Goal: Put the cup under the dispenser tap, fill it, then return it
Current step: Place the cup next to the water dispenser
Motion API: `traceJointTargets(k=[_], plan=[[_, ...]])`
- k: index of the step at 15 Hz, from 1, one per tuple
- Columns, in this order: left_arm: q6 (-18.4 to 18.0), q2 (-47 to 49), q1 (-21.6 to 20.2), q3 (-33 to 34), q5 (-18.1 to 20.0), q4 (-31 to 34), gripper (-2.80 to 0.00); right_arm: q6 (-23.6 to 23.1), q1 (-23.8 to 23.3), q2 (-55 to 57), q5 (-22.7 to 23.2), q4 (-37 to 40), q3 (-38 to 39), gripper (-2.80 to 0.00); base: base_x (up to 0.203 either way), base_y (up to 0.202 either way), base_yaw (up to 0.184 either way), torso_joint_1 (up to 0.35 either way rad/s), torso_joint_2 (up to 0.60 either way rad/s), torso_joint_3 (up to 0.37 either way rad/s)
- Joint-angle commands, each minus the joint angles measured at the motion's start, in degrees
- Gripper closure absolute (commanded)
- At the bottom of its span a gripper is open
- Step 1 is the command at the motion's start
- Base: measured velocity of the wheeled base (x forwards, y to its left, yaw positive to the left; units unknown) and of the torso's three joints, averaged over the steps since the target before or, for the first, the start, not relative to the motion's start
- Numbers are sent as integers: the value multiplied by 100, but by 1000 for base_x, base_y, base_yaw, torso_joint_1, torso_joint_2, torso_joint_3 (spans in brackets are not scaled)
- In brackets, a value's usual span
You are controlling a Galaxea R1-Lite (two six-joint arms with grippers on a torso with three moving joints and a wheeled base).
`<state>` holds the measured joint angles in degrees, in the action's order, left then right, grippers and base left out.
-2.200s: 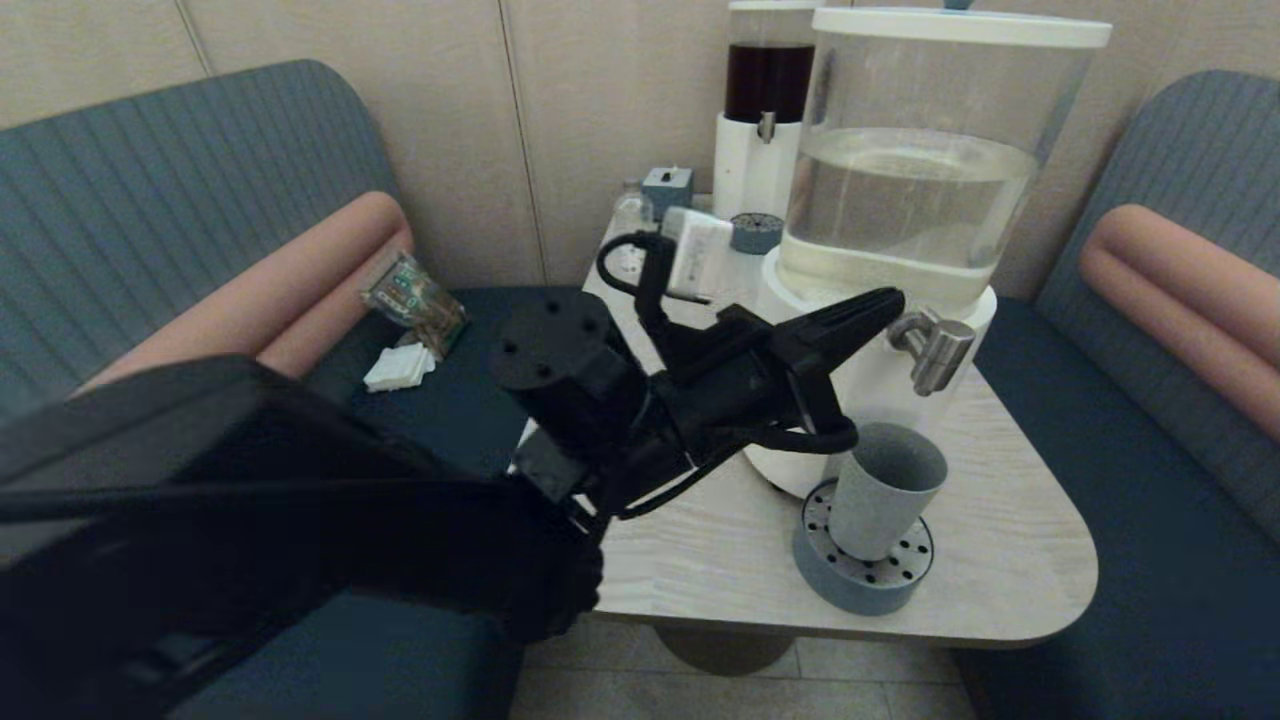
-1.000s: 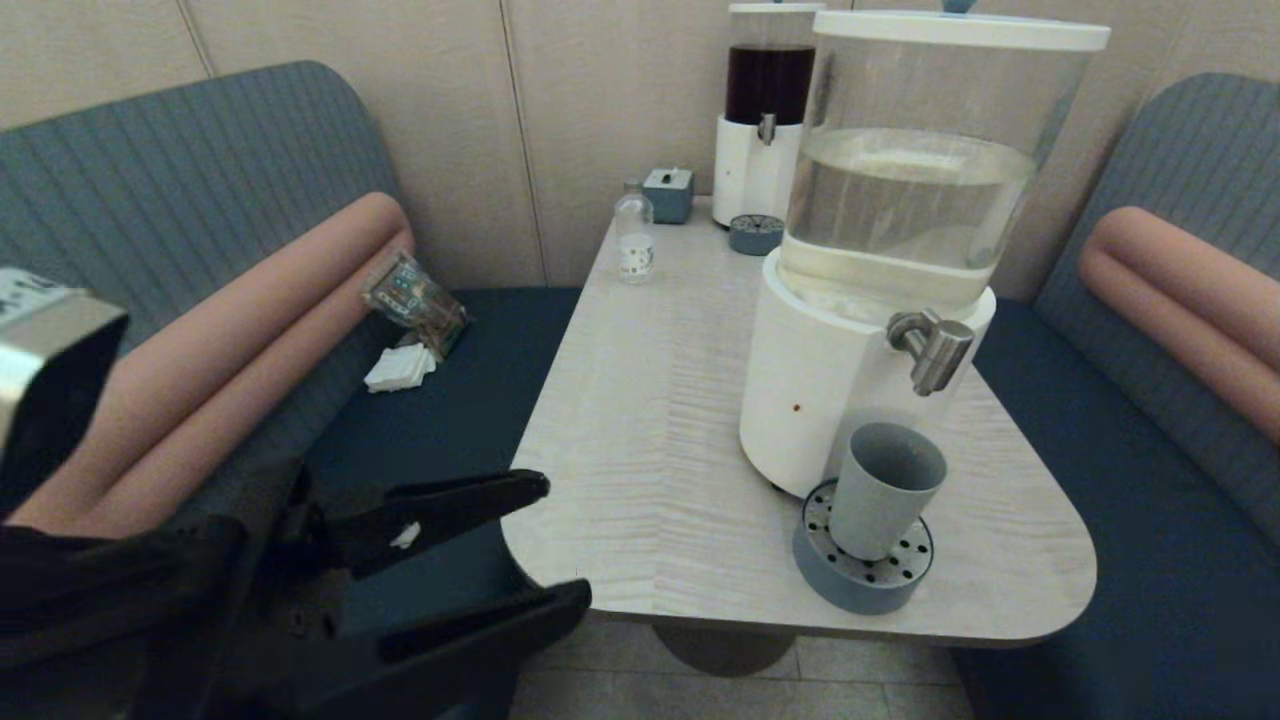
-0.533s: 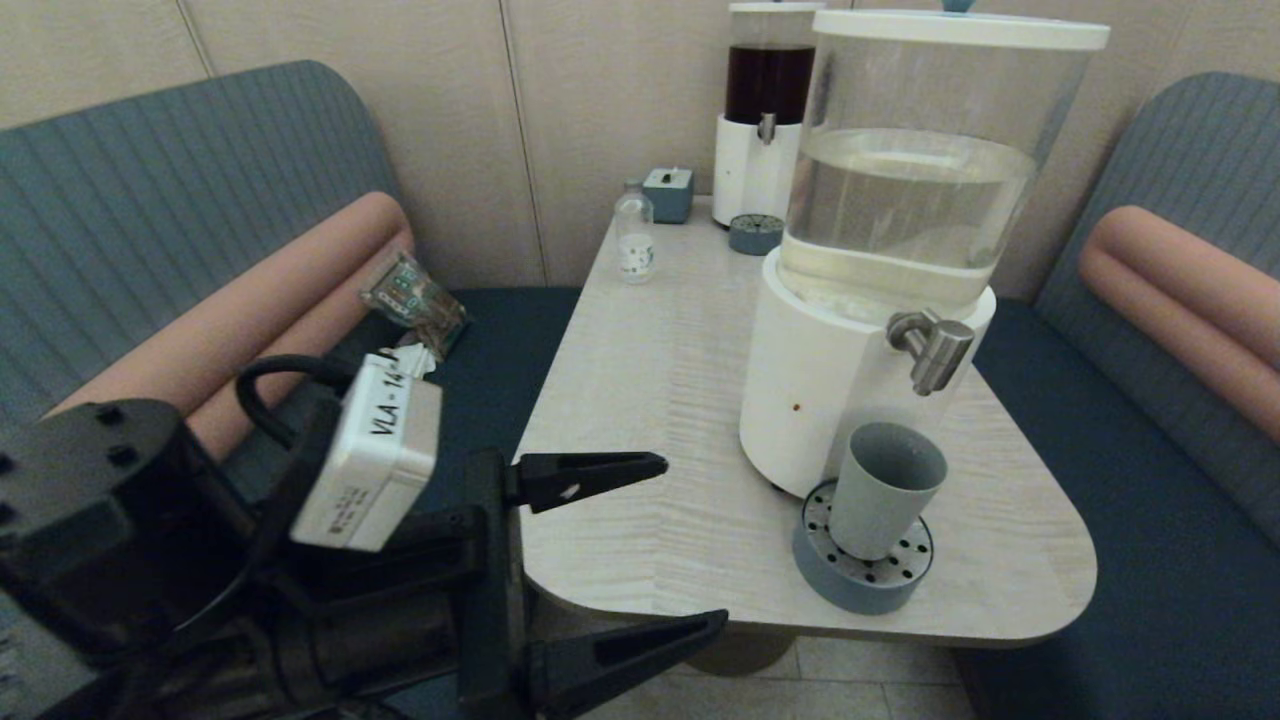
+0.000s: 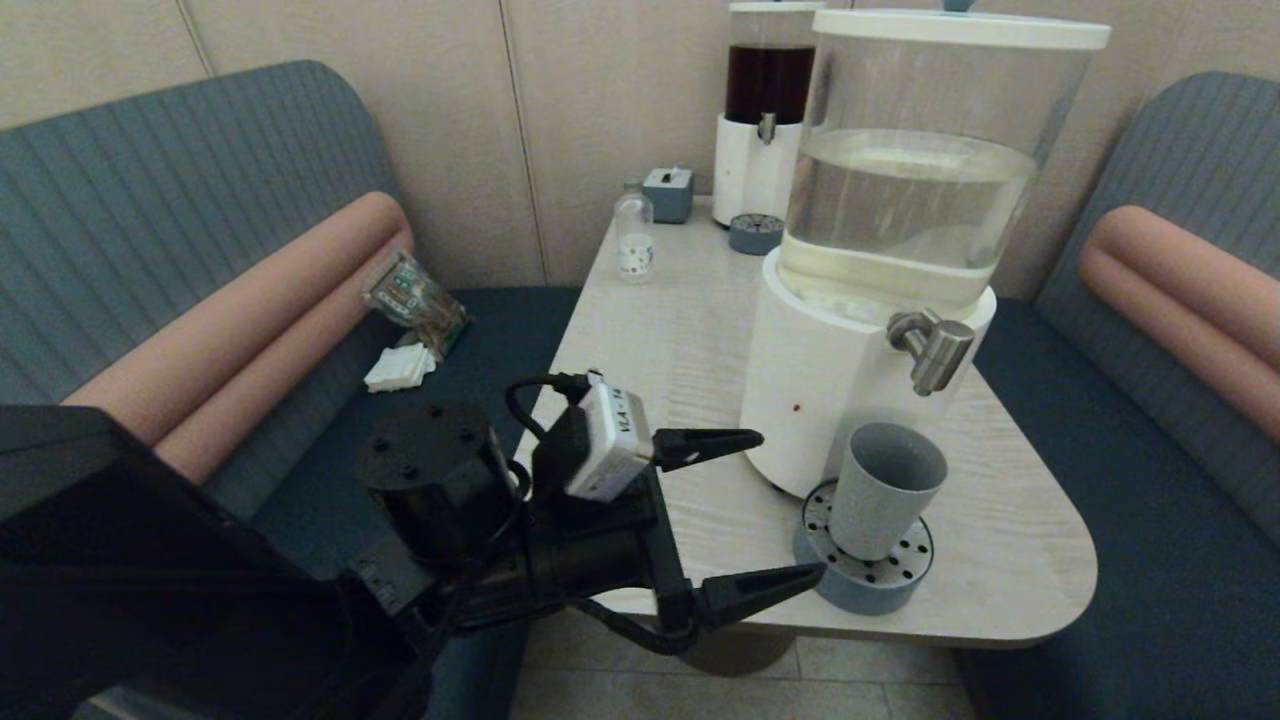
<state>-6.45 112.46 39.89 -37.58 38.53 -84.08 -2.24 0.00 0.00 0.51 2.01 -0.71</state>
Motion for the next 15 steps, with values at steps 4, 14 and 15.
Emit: traceJointTargets(k=[4, 14, 15], plan=[[23, 1390, 68, -958, 104, -136, -280, -4, 0, 9, 2, 1, 0, 0, 0, 0, 0, 0, 0, 0], [753, 2544, 329, -2364, -108, -358, -280, -4, 0, 9, 2, 1, 0, 0, 0, 0, 0, 0, 0, 0], [792, 2619, 333, -2499, -146, -358, -280, -4, 0, 9, 2, 1, 0, 0, 0, 0, 0, 0, 0, 0]])
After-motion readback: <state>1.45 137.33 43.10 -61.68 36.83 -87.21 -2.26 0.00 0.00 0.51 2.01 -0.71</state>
